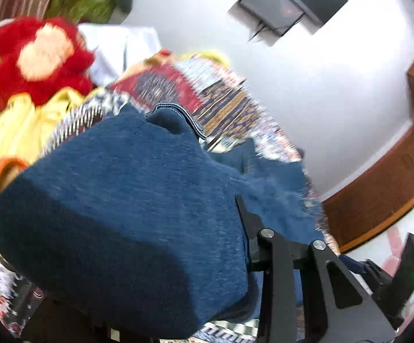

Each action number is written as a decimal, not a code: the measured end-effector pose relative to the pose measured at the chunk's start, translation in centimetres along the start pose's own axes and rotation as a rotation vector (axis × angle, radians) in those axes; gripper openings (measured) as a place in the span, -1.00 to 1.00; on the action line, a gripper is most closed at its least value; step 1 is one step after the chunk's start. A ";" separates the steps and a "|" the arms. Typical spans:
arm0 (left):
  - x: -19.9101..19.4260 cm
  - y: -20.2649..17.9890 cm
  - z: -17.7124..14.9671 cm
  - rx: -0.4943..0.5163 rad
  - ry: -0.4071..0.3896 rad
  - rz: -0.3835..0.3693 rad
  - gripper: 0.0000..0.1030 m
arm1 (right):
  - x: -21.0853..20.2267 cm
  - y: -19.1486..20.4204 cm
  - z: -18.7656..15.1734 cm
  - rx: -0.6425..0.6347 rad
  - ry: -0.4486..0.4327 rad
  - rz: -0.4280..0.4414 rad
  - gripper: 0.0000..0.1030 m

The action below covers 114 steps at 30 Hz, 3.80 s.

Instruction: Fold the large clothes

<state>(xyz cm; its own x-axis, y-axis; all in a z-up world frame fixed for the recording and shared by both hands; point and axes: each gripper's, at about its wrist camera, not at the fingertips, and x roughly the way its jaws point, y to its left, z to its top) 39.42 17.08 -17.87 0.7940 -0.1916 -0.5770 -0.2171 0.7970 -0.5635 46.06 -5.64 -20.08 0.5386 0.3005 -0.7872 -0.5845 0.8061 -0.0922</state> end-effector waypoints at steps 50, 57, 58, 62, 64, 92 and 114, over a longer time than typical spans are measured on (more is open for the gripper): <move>4.9 -26.6 -16.3 1.111 0.006 0.098 -0.51 | -7.9 -16.5 -11.8 0.554 0.029 0.078 0.80; 6.1 -23.2 -21.6 1.159 0.223 0.126 -0.43 | -9.3 -16.6 -13.2 0.576 0.024 0.081 0.80; 5.9 -23.0 -21.5 1.144 0.235 0.120 -0.25 | -9.6 -16.3 -13.2 0.576 0.023 0.082 0.80; 3.8 -23.4 -20.6 1.052 0.318 -0.005 0.51 | -10.0 -15.6 -13.4 0.573 0.026 0.096 0.80; 2.4 -23.1 -19.7 1.016 0.314 -0.017 0.58 | -10.1 -15.2 -13.3 0.567 0.027 0.100 0.80; 0.5 -5.9 -9.7 0.586 0.281 0.249 1.00 | 0.1 -10.4 -9.4 0.419 0.139 0.134 0.81; 0.9 -10.3 -4.4 0.769 0.151 0.395 1.00 | -5.3 -11.9 -4.4 0.332 -0.001 0.056 0.82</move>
<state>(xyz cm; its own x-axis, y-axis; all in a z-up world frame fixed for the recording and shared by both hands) 39.86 6.16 -15.18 0.6460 0.1494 -0.7485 0.0263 0.9757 0.2174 47.46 -19.11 -17.47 0.5115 0.3495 -0.7850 -0.3841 0.9102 0.1550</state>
